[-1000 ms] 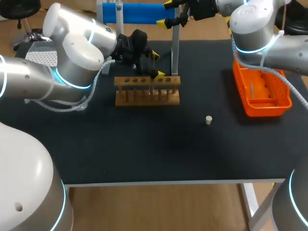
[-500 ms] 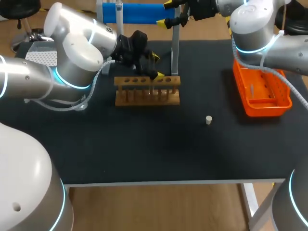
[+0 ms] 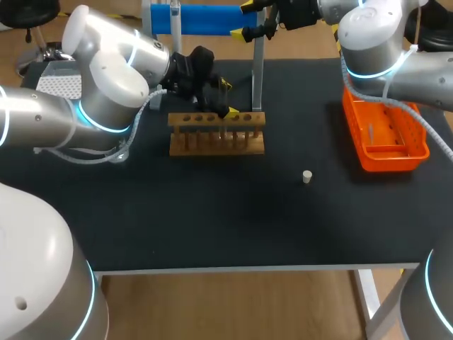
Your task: Invert the test tube, pick up the pipette, mount the tip to pipette, aspirate from beaker and dispense into the tube, eject the tip, return the pipette, and cap with the stopper.
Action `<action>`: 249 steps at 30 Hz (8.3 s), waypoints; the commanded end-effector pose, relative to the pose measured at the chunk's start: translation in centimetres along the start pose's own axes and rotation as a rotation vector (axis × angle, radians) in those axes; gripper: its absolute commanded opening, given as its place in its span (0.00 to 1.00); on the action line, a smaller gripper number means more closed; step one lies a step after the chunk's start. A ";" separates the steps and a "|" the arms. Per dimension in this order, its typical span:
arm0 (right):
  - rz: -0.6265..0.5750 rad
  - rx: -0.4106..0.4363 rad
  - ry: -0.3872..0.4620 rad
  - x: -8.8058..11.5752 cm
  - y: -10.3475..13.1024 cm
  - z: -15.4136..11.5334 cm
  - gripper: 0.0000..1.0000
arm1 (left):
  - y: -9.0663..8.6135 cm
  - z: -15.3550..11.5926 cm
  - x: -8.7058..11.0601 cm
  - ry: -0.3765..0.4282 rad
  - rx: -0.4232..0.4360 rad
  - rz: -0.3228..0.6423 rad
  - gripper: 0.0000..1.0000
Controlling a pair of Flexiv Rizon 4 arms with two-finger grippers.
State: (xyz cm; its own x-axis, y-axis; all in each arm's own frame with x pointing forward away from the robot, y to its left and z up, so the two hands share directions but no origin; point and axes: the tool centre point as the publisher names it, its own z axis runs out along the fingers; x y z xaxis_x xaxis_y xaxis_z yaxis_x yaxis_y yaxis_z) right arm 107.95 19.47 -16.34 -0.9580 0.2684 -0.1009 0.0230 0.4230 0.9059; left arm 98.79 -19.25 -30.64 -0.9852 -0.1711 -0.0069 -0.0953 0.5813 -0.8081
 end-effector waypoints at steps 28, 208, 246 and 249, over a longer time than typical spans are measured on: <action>-0.046 0.025 -0.055 4.1 -1.4 -9.5 1.00 | -0.1 -0.1 0.1 -0.001 -0.002 -0.001 1.00; 0.284 0.380 -0.302 20.5 -31.7 -9.5 0.47 | -0.1 -0.1 0.1 -0.001 -0.002 -0.001 1.00; 0.293 0.387 -0.308 20.3 -31.8 -9.5 0.24 | -0.1 -0.1 0.1 -0.001 -0.002 -0.001 1.00; 0.292 0.388 -0.309 20.3 -31.8 -9.5 0.15 | -0.1 -0.1 0.1 -0.001 -0.002 -0.001 1.00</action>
State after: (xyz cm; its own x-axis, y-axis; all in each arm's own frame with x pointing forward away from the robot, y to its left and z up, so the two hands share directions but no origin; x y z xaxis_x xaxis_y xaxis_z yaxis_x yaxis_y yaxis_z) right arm 85.05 3.08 -43.42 -0.7700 0.6370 -0.0359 0.4294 0.5591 0.7093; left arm 98.63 -19.22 -30.56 -0.9848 -0.1734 -0.0085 -0.0953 0.5806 -0.8086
